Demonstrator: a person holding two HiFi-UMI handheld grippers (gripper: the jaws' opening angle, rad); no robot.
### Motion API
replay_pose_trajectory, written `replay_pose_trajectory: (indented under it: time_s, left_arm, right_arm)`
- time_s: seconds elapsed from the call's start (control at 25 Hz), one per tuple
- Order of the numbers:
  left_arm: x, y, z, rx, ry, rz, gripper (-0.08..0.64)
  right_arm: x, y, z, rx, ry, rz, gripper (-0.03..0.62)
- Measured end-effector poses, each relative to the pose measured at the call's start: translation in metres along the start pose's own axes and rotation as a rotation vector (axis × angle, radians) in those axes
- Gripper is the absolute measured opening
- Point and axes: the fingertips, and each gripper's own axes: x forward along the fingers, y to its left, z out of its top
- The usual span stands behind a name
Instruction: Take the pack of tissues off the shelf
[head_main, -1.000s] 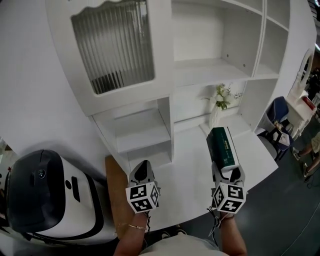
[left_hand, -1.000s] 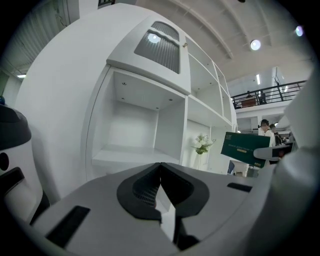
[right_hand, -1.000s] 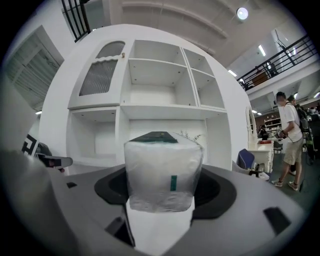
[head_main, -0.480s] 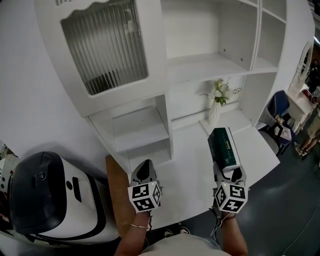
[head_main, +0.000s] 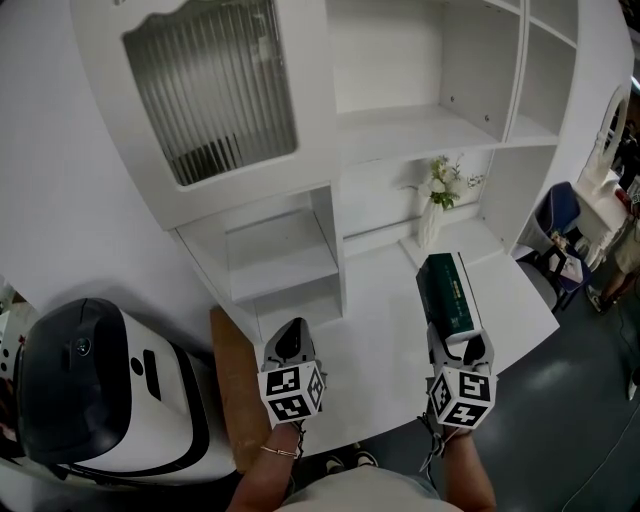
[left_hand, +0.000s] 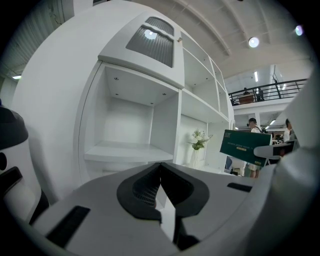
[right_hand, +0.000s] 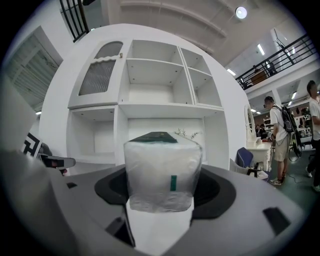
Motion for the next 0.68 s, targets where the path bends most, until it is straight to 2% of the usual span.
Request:
replay_pose_trajectory:
  time_s: [0.68]
  left_arm:
    - [-0.0026,0.0065,-0.0040,-0.012,0.007,0.004,0.018]
  right_arm:
    - [-0.0037,0.0020,-0.0012,0.008,-0.010,-0.008,0.337]
